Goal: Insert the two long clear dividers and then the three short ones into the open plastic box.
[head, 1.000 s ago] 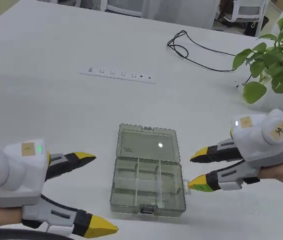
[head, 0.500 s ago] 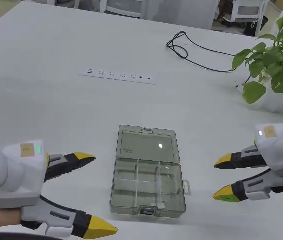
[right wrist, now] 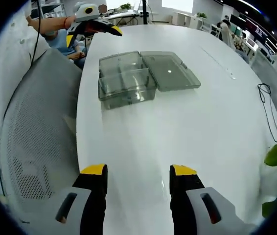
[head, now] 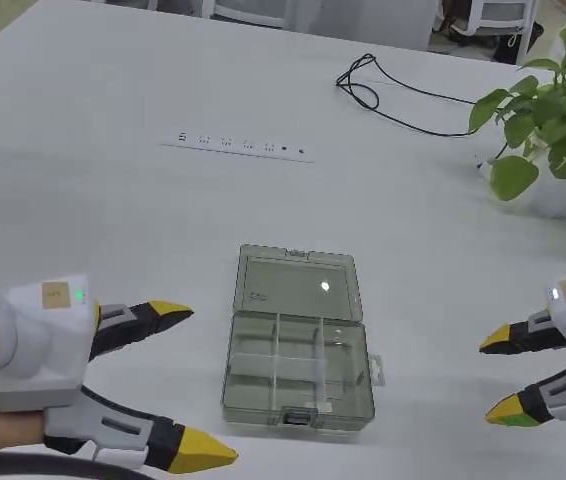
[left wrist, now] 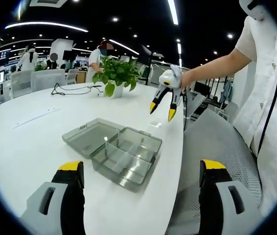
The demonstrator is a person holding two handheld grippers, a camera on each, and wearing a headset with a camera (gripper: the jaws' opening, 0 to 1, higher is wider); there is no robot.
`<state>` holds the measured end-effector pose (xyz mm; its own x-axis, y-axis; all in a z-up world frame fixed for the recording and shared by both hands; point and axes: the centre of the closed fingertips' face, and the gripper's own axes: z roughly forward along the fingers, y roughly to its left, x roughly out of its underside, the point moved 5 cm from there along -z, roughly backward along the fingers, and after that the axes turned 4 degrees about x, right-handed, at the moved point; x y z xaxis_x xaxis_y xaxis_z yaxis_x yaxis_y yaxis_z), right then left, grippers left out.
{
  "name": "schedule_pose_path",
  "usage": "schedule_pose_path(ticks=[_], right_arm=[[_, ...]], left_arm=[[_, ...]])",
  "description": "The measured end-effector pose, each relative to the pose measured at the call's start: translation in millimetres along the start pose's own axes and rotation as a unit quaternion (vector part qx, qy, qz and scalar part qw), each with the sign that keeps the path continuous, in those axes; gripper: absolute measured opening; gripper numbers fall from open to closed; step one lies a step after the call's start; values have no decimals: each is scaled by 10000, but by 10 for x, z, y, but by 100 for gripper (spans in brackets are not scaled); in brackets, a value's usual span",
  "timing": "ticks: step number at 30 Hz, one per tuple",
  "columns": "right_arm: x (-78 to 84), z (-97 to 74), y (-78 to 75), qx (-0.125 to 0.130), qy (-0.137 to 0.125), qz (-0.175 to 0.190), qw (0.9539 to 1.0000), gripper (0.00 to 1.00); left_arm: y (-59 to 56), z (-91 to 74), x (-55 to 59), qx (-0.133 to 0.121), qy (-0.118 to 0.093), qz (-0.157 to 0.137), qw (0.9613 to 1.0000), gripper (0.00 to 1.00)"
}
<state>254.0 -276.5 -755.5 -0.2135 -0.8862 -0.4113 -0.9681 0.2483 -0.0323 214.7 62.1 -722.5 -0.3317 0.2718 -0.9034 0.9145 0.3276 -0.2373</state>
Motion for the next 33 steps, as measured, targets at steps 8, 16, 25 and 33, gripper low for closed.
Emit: schedule_pose_path(ticks=[8, 16, 25, 33], right_arm=[[335, 182, -130, -63, 492, -321, 9983, 53], [485, 294, -168, -83, 886, -611, 9942, 50], [556, 327, -223, -55, 1101, -906, 9898, 45], [571, 332, -226, -33, 1090, -849, 9904, 42]], left_arm=[[5, 1, 5, -6, 23, -28, 10000, 100], [12, 9, 15, -1, 61, -50, 10000, 100], [21, 2, 15, -10, 60, -69, 10000, 100], [29, 0, -5, -8, 35, -59, 10000, 100]])
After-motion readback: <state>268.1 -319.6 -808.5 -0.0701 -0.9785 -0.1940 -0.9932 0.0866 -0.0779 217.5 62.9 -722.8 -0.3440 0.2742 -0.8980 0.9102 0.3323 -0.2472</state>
